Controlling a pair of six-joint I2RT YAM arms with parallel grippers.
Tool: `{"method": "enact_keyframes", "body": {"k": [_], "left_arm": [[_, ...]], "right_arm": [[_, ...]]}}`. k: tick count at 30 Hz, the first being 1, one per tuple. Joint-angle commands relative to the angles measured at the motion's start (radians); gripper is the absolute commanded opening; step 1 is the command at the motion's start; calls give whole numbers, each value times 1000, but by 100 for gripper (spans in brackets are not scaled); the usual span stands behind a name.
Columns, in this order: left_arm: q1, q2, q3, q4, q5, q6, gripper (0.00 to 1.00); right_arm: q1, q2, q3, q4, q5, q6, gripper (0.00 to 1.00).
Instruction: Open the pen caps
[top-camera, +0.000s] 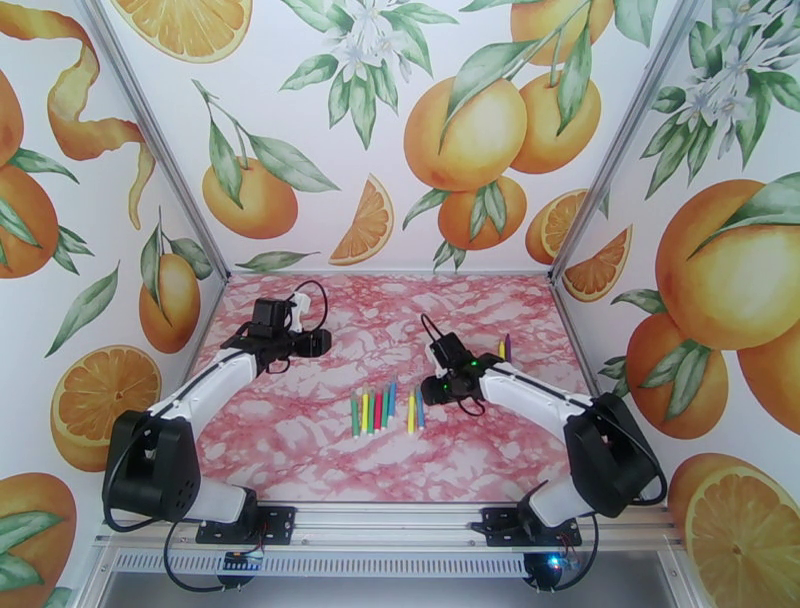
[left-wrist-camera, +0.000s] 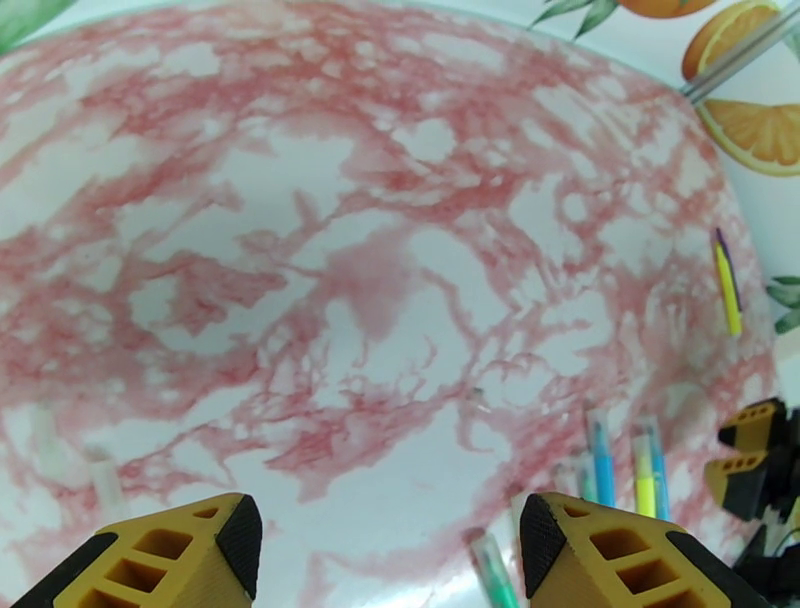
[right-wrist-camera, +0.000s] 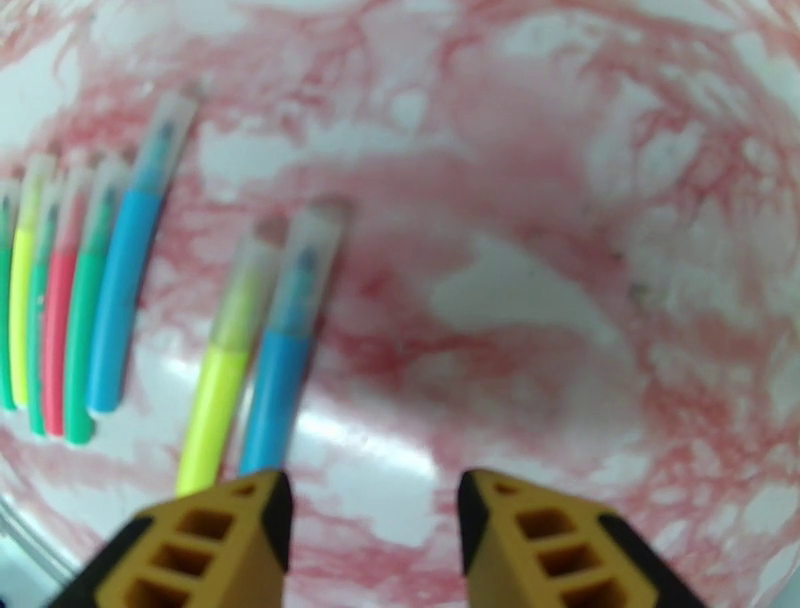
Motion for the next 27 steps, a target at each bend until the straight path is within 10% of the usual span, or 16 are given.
{"method": "enact_keyframes", "body": {"k": [1, 27], "left_arm": [[-6, -37, -20, 49, 26, -29, 72], [-5, -51, -28, 70, 46, -34, 72]], "right_arm": [[30, -18, -17, 46, -31, 46, 49], [125, 56, -68, 130, -17, 126, 45]]}}
